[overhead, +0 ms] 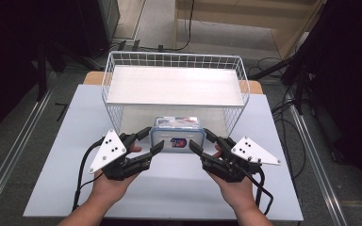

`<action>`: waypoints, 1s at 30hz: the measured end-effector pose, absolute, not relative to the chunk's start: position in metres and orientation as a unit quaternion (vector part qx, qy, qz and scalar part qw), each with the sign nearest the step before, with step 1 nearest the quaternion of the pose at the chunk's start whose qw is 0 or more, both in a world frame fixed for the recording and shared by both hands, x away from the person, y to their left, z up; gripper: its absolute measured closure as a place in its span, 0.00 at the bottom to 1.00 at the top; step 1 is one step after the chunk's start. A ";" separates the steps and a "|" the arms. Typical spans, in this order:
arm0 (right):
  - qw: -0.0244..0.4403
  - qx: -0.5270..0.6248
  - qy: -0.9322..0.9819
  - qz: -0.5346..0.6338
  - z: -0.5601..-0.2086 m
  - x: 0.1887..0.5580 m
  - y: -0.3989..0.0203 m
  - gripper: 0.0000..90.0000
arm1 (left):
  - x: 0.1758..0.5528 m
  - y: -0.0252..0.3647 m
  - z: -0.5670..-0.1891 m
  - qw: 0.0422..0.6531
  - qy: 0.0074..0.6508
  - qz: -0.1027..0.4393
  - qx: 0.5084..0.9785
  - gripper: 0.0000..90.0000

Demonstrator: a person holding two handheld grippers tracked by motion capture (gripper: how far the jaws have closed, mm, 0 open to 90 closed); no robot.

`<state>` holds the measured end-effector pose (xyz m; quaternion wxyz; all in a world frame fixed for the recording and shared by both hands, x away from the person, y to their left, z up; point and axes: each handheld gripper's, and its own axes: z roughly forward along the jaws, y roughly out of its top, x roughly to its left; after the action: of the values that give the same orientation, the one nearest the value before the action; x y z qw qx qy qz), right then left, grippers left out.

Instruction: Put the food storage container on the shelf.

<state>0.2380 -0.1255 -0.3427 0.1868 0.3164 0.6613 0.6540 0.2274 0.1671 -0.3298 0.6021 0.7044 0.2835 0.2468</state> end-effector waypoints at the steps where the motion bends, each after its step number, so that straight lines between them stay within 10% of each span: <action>1: 0.190 0.315 0.660 0.655 -0.341 0.239 -0.126 0.53 | 0.228 0.167 -0.328 0.602 0.280 0.249 0.705 0.54; 30: 0.193 0.332 0.661 0.645 -0.304 0.317 -0.115 0.53 | 0.315 0.176 -0.302 0.614 0.290 0.236 0.696 0.53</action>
<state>0.3167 -0.1153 -0.3039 0.1934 0.3321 0.6605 0.6450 0.3146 0.1760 -0.3020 0.6137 0.6956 0.2897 0.2359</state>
